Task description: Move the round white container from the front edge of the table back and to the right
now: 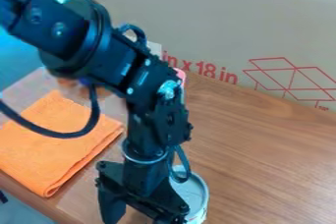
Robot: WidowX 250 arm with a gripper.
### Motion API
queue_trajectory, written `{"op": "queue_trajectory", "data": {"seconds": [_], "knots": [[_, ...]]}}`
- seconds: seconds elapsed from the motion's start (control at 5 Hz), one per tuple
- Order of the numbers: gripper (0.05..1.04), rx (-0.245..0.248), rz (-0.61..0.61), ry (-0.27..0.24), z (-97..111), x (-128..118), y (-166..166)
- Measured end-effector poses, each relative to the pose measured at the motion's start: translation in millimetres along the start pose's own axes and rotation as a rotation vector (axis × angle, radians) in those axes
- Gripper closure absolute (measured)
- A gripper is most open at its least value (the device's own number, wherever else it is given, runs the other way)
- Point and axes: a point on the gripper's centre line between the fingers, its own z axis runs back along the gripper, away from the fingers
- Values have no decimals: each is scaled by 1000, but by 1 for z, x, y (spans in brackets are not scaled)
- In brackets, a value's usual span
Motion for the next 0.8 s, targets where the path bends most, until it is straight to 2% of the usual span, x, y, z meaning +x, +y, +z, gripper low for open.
{"op": "queue_trajectory", "data": {"seconds": [0.2,0.6,0.8], "knots": [[82,3,-8,-12,-2,15,-5],[82,-102,-50,-136,13,54,-34],[82,-129,-48,-173,16,76,-45]]}}
